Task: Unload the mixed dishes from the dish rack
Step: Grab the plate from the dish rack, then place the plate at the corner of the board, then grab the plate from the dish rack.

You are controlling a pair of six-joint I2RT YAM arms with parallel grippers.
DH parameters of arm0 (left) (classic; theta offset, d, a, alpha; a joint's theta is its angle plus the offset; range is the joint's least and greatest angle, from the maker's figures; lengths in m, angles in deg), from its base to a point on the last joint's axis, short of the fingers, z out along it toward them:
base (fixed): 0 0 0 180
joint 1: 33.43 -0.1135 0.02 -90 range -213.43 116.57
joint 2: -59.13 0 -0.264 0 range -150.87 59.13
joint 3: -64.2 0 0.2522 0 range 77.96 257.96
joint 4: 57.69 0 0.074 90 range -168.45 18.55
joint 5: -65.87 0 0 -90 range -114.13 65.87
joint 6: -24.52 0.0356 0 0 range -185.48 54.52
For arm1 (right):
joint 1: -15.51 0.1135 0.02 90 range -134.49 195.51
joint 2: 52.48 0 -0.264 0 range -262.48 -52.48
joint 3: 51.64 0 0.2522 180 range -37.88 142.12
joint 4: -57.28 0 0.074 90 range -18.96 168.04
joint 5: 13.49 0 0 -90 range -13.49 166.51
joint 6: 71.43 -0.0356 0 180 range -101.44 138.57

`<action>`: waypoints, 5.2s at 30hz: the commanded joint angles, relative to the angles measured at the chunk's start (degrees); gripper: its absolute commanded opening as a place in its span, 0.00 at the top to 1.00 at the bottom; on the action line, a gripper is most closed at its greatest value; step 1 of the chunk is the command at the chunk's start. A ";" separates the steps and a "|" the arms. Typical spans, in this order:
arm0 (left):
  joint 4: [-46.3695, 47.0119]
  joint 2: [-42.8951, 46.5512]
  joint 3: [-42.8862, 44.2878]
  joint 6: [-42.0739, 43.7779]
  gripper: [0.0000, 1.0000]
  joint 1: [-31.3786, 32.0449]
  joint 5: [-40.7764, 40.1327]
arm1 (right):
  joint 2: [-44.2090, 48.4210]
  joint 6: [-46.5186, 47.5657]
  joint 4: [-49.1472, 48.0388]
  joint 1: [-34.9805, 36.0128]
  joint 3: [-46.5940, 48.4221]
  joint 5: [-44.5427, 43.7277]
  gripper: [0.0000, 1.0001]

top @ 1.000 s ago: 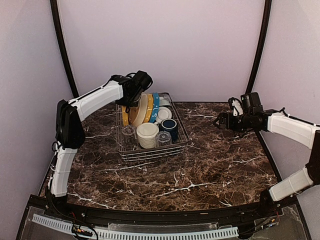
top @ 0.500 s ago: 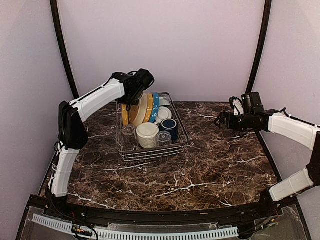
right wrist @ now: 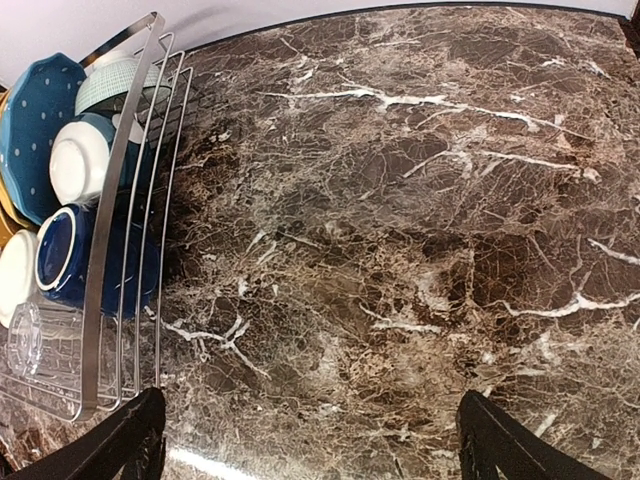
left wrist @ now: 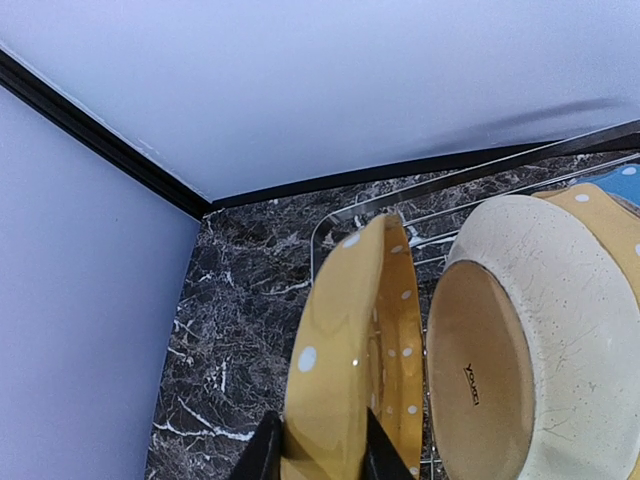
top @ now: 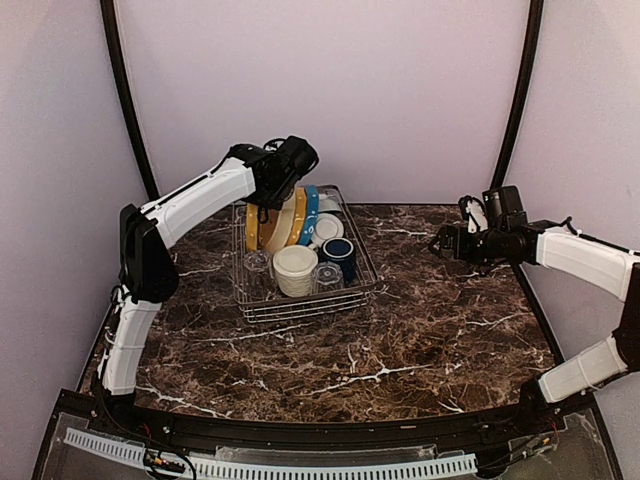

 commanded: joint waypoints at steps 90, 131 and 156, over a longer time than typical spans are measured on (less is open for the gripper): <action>88.43 31.96 -92.70 -21.58 0.65 -53.29 67.67 | -2.27 -3.24 0.23 1.76 0.42 -0.94 0.01; 31.18 49.04 -61.34 3.93 0.01 -13.67 38.92 | 0.77 0.59 0.74 1.79 -2.83 -4.39 0.01; 21.59 15.74 -25.36 6.01 0.08 0.06 30.40 | 1.18 -0.34 -0.20 1.79 -4.48 -4.36 0.01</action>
